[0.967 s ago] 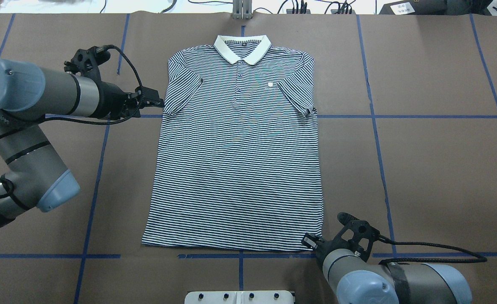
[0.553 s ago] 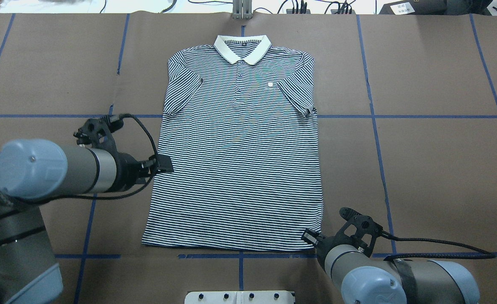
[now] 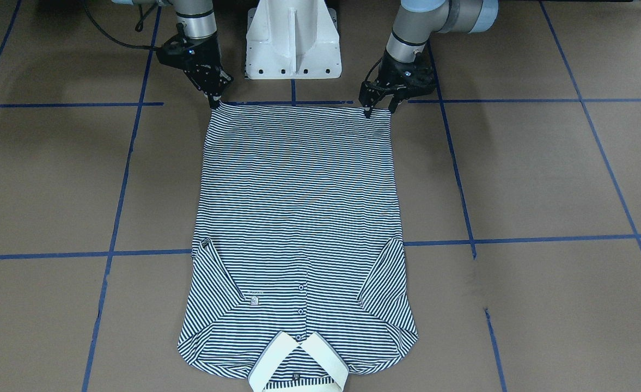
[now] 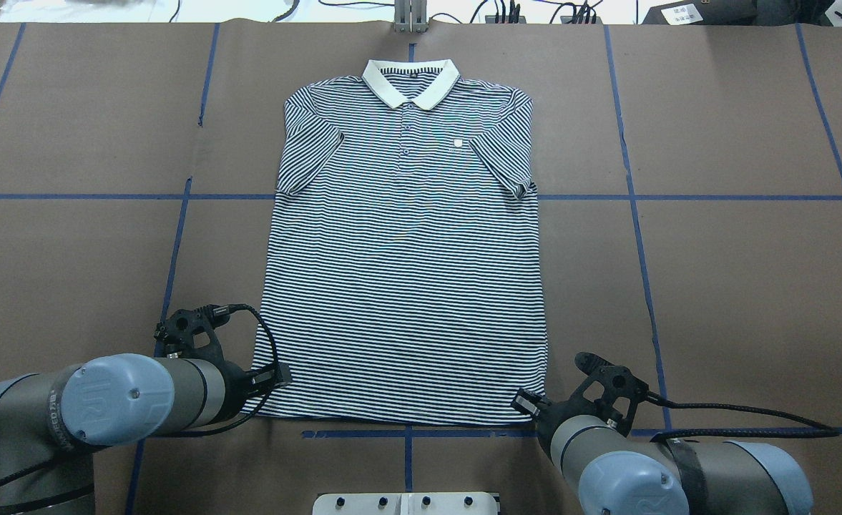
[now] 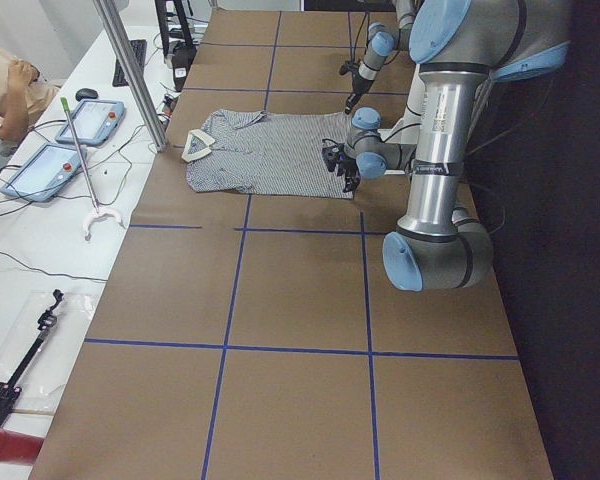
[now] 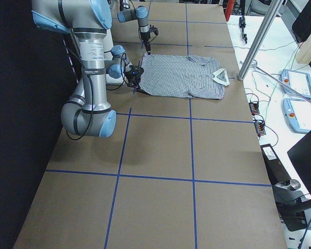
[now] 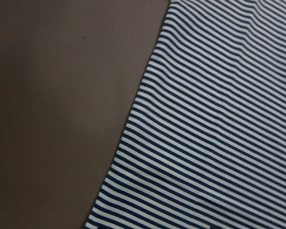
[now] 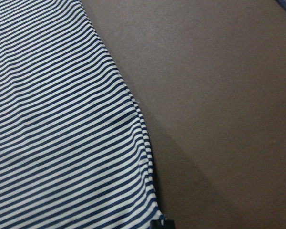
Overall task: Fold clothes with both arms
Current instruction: 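Lower the left gripper to the other hem corner nearest the robot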
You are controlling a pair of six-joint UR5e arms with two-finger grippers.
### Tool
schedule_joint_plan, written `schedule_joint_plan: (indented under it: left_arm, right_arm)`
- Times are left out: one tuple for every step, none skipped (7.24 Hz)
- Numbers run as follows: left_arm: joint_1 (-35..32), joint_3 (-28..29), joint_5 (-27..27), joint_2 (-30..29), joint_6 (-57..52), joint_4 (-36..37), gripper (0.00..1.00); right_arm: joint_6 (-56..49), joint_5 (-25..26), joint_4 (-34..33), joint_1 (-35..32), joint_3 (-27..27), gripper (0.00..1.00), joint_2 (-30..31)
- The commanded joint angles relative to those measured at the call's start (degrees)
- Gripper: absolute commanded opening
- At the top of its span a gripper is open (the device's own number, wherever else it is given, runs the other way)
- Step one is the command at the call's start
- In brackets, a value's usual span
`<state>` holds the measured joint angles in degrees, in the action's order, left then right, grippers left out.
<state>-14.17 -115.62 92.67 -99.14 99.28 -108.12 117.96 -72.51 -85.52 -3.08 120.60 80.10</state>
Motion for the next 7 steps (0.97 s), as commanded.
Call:
schedule_joint_plan:
  left_arm:
    - [1.07, 0.3, -0.03, 1.58, 0.21, 0.01, 0.72]
    - [1.86, 0.65, 0.06, 1.59, 0.21, 0.01, 0.71]
    - [2.12, 1.09, 0.06, 1.59, 0.21, 0.01, 0.67]
    - [2.13, 1.27, 0.14, 1.59, 0.21, 0.01, 0.55]
    - [2.13, 1.27, 0.23, 1.59, 0.21, 0.01, 0.19]
    - [2.04, 1.19, 0.23, 1.59, 0.13, 0.01, 0.0]
    - [2.04, 0.66, 0.32, 1.5, 0.21, 0.01, 0.0]
  right_arm:
    - [-0.01, 0.0, 0.0, 0.0, -0.11, 0.0, -0.12]
    - [-0.01, 0.0, 0.0, 0.0, -0.11, 0.0, -0.3]
    - [-0.01, 0.0, 0.0, 0.0, -0.11, 0.0, -0.39]
    - [-0.01, 0.0, 0.0, 0.0, -0.11, 0.0, -0.39]
    - [-0.01, 0.0, 0.0, 0.0, -0.11, 0.0, -0.39]
    - [-0.01, 0.0, 0.0, 0.0, -0.11, 0.0, -0.39]
    - [-0.01, 0.0, 0.0, 0.0, -0.02, 0.0, -0.39]
